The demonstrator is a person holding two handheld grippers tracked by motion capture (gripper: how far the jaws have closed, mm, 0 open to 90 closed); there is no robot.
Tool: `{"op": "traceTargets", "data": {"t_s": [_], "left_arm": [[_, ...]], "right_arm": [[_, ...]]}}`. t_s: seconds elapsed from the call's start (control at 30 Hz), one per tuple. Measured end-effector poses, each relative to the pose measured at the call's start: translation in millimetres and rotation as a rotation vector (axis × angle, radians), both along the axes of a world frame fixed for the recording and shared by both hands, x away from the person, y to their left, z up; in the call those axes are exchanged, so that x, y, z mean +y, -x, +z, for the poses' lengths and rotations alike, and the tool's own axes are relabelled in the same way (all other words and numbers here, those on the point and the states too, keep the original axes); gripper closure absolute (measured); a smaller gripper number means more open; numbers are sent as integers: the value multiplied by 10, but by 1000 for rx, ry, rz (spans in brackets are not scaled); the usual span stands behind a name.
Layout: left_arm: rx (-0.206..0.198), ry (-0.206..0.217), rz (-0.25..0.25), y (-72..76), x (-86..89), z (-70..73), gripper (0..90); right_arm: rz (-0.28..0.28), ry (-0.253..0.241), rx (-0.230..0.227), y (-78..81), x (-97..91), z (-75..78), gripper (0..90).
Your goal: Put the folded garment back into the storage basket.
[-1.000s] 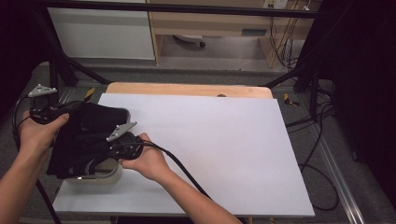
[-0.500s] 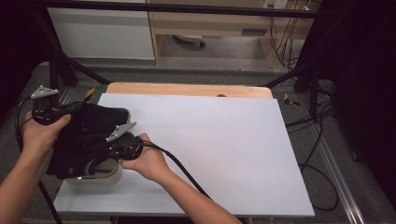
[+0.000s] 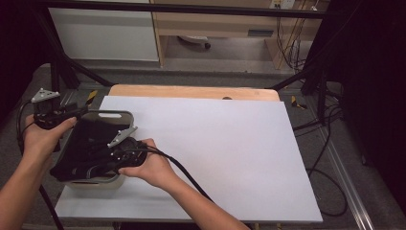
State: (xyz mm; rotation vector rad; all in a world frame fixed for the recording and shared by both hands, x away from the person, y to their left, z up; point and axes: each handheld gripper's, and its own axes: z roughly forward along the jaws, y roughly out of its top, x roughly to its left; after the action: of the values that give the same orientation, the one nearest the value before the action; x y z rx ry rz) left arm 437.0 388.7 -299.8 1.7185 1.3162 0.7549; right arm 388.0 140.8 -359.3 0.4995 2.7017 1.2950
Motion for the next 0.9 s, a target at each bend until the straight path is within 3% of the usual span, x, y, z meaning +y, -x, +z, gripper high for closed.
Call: {"op": "traceTargets", "data": {"t_s": [0.1, 0.23, 0.3, 0.4, 0.5, 0.8, 0.9], "left_arm": [[-6, -29, -9, 48, -53, 31, 435], [-10, -34, -12, 131, -144, 79, 369], [-22, -54, -24, 172, -197, 109, 353], [-29, -42, -34, 235, -254, 154, 321], [-26, -56, -44, 303, -310, 177, 283], [-46, -43, -35, 607, -485, 49, 177], [-34, -37, -38, 707, -540, -7, 154]], "right_arm": [[2, -11, -16, 60, -39, 65, 311], [-6, -11, -37, 117, -111, 157, 238], [-17, -8, -40, 131, -158, 188, 215], [-34, -7, -47, 122, -242, 220, 189], [-55, -12, -46, 99, -338, 246, 174], [-109, -41, -57, 18, -621, 297, 123], [-127, -54, -55, 1, -705, 326, 100]]}}
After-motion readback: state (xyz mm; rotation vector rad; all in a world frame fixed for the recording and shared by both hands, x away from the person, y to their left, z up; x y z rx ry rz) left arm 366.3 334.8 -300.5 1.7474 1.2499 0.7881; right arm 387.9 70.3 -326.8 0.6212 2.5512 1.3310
